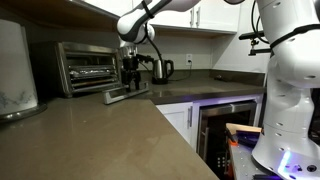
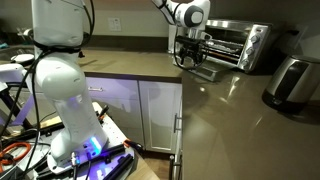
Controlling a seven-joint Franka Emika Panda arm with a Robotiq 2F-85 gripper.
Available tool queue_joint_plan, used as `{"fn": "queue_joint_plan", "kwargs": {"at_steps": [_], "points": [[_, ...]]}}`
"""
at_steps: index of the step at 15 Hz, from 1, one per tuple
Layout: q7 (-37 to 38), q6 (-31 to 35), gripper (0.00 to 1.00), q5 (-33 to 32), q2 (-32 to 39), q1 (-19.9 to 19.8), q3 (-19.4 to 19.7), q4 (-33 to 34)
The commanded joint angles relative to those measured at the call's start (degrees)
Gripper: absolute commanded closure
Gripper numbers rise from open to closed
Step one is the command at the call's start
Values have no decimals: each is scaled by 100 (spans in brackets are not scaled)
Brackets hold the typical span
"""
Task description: Close the door of the microwave oven
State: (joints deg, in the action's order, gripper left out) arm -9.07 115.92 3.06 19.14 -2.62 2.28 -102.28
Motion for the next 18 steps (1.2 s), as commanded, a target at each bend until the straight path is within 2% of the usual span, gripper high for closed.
{"fn": "queue_joint_plan", "kwargs": {"at_steps": [1, 9, 18], "points": [[346, 507, 2, -517, -50, 101, 44, -51], [1236, 832, 1, -1441, -494, 357, 60, -298], [1222, 976, 1, -1738, -661, 288, 82, -142]]}}
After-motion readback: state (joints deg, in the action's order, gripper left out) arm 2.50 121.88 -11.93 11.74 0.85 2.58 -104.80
